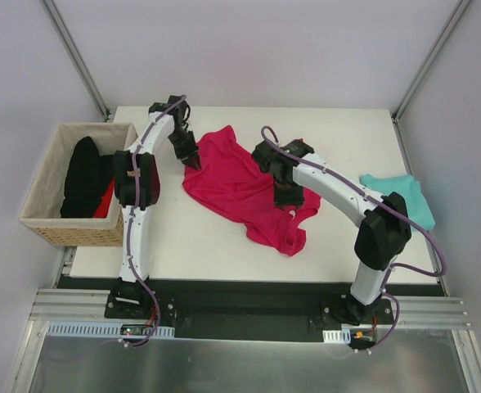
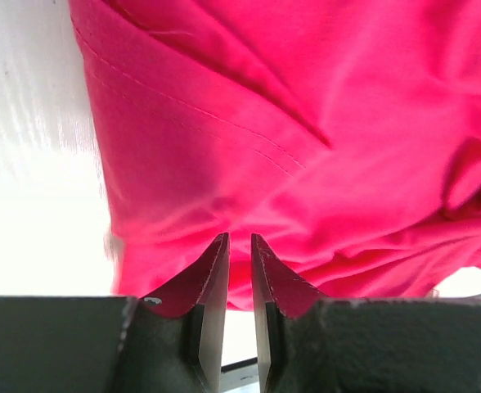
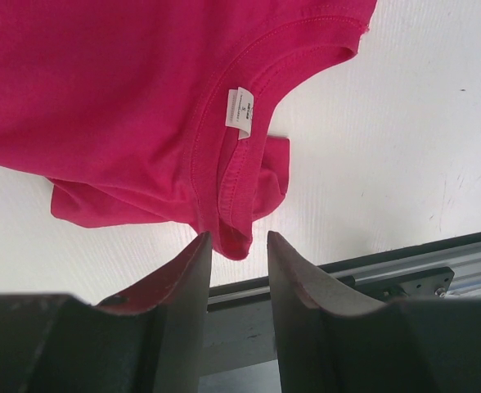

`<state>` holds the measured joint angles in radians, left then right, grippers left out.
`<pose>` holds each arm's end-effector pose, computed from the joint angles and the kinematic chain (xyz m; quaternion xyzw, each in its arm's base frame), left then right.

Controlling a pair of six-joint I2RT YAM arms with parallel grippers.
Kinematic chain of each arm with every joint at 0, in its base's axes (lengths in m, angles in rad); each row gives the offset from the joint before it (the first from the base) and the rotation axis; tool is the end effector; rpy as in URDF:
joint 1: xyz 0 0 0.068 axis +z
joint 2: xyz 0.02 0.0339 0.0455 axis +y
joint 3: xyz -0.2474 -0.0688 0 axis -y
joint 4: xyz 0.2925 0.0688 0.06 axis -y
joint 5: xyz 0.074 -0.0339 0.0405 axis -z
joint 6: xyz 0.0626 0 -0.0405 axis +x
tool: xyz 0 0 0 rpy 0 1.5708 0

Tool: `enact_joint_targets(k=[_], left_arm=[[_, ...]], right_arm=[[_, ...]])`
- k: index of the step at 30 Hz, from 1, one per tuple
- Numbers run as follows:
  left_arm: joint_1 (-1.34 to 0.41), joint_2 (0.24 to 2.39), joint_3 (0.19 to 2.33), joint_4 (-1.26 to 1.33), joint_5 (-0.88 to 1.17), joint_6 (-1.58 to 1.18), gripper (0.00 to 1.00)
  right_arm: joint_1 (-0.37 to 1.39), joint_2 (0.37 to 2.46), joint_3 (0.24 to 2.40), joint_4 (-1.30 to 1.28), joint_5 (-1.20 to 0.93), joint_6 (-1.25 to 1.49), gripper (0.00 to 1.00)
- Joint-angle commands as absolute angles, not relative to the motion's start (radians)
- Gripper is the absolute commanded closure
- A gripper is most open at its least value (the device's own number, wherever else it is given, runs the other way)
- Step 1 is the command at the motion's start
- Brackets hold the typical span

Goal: Fold and stack the t-shirts
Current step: Flatten out the tshirt

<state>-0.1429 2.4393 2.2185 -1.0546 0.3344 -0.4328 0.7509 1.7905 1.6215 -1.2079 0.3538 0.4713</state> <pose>0.5377 -0.0981 0.1404 -0.1166 0.9686 -0.1990 0.0924 0.3057 0.2556 0.2347 -0.1197 0.9726 -0.0888 0.1785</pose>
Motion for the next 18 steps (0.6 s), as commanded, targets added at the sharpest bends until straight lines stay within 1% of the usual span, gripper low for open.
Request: enact_joint_targets(k=[1, 12, 18], left_arm=[[-0.140, 2.324, 2.215, -1.037, 0.325, -0.449, 0.83], [-0.138, 2.433, 2.258, -1.069, 0.299, -0.442, 0.83], [-0.138, 2.451, 2.273, -1.069, 0.307, -0.443, 0.82]], right_arm=[[0.746, 1.763, 1.631, -1.216, 0.356, 0.479, 0.64], [0.733, 1.744, 1.623, -1.227, 0.368, 0.480, 0.64], [0.727, 1.741, 1.621, -1.230, 0.364, 0.482, 0.64]])
